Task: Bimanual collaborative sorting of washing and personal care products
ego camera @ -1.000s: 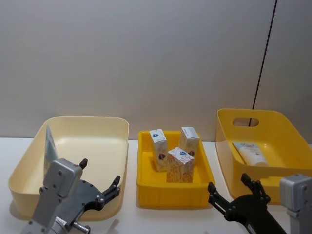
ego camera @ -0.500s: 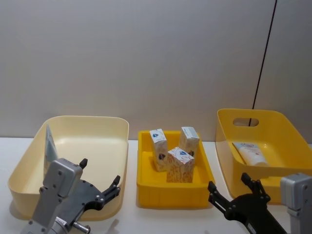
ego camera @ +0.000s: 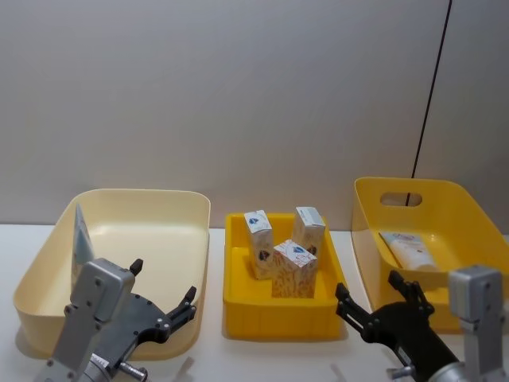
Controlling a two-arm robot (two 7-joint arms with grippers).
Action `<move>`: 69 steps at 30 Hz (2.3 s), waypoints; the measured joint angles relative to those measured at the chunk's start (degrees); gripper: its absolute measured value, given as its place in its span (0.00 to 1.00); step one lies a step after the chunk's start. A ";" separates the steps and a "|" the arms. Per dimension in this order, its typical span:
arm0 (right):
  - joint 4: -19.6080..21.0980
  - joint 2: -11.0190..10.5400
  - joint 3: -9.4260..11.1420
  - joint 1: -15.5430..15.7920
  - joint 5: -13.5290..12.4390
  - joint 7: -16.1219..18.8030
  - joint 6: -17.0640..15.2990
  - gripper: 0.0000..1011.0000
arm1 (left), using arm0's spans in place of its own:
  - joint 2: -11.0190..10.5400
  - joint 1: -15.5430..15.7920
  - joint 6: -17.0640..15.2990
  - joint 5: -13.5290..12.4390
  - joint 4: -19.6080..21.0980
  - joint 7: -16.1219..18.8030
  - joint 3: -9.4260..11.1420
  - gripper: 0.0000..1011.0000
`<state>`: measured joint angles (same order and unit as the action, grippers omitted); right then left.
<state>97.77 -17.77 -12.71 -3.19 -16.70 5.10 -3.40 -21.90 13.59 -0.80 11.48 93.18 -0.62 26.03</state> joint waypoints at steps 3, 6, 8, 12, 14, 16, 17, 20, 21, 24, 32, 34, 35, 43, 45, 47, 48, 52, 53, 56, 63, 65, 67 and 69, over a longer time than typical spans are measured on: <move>-1.28 0.23 -0.30 -1.48 0.34 0.36 -0.51 0.99 | 0.00 0.00 0.00 0.00 -0.01 -0.01 0.00 0.99; -2.69 0.48 -0.66 -3.05 0.77 0.67 -0.99 0.99 | 0.00 0.00 0.00 0.00 -0.01 -0.01 0.00 0.99; -3.73 0.71 -0.91 -4.14 1.12 0.88 -1.40 0.99 | 0.01 0.00 0.00 0.00 -0.01 -0.01 0.00 0.99; -5.58 1.16 -1.43 -6.01 1.82 1.19 -2.12 0.99 | 0.00 0.00 0.00 0.00 -0.01 -0.01 0.00 0.99; -6.23 1.34 -1.64 -6.67 2.04 1.32 -2.34 0.99 | 0.00 0.00 0.00 0.00 -0.01 -0.01 0.00 0.99; -7.41 1.66 -2.01 -7.78 2.38 1.53 -2.67 0.99 | 0.01 0.00 0.00 0.00 -0.01 -0.01 0.00 0.99; -8.13 1.85 -2.23 -8.46 2.56 1.67 -2.81 0.99 | 0.01 0.00 0.00 0.00 -0.01 -0.01 0.00 0.99; -9.68 2.30 -2.69 -9.85 2.98 2.03 -3.15 0.99 | 0.00 0.00 0.00 0.00 -0.01 0.00 0.00 0.99; -10.06 2.40 -2.81 -10.17 3.11 2.19 -3.24 0.99 | 0.00 0.00 0.00 0.00 -0.01 0.00 0.00 0.99; -11.17 2.74 -3.11 -11.16 3.37 2.48 -3.43 0.99 | 0.01 0.00 0.00 0.00 0.00 0.00 0.00 0.99; -15.97 4.33 -4.47 -15.04 4.50 3.59 -3.78 0.99 | 0.01 0.00 0.00 0.00 0.00 0.00 0.00 0.99; -16.77 4.61 -4.66 -15.59 4.71 3.64 -3.82 0.99 | 0.00 0.00 0.00 0.00 0.00 0.00 0.00 0.99; -17.62 4.94 -4.87 -16.21 4.95 3.68 -3.85 0.99 | 0.01 0.00 0.00 0.00 0.00 0.00 0.00 0.99; -21.66 6.51 -5.63 -18.95 6.08 3.69 -3.86 0.99 | 0.00 0.00 0.00 0.00 0.00 0.00 0.00 0.99; -22.82 6.97 -5.83 -19.69 6.41 3.69 -3.83 0.99 | 0.00 0.00 0.00 0.00 0.00 0.00 0.00 0.99; -23.72 7.30 -5.99 -20.25 6.59 3.68 -3.79 0.99 | 0.00 0.00 0.00 0.00 0.00 0.00 0.00 0.99; -24.48 7.60 -6.11 -20.73 6.81 3.68 -3.73 0.99 | 0.00 0.00 0.00 0.00 0.00 0.00 0.00 0.99; -26.48 8.33 -6.44 -21.90 7.24 3.68 -3.62 0.99 | 0.00 0.00 0.00 0.00 0.00 0.00 0.00 0.99; -26.78 8.45 -6.48 -22.09 7.30 3.69 -3.59 0.99 | 0.00 0.00 0.00 0.00 0.00 0.00 0.00 0.99; -27.68 8.75 -6.60 -22.60 7.49 3.70 -3.52 0.99 | 0.01 0.00 0.00 0.00 0.00 0.00 0.00 0.99; -29.54 9.47 -6.90 -23.70 7.93 3.82 -3.42 0.83 | 0.00 0.00 0.00 0.00 0.00 0.00 0.00 0.99; -29.81 9.58 -6.93 -23.86 7.98 3.83 -3.40 0.75 | 0.01 0.00 0.00 0.00 0.00 0.00 0.00 0.99; -30.16 9.71 -6.97 -24.06 8.07 3.85 -3.37 0.70 | 0.00 0.00 0.00 0.00 0.00 0.00 0.00 0.99; -30.34 9.77 -7.00 -24.17 8.11 3.86 -3.35 0.67 | 0.01 0.00 0.00 0.00 0.00 0.00 0.00 0.99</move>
<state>67.42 -8.00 -19.71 -27.36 -8.60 8.96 -6.76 -21.89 13.59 -0.80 11.48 93.18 -0.62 26.02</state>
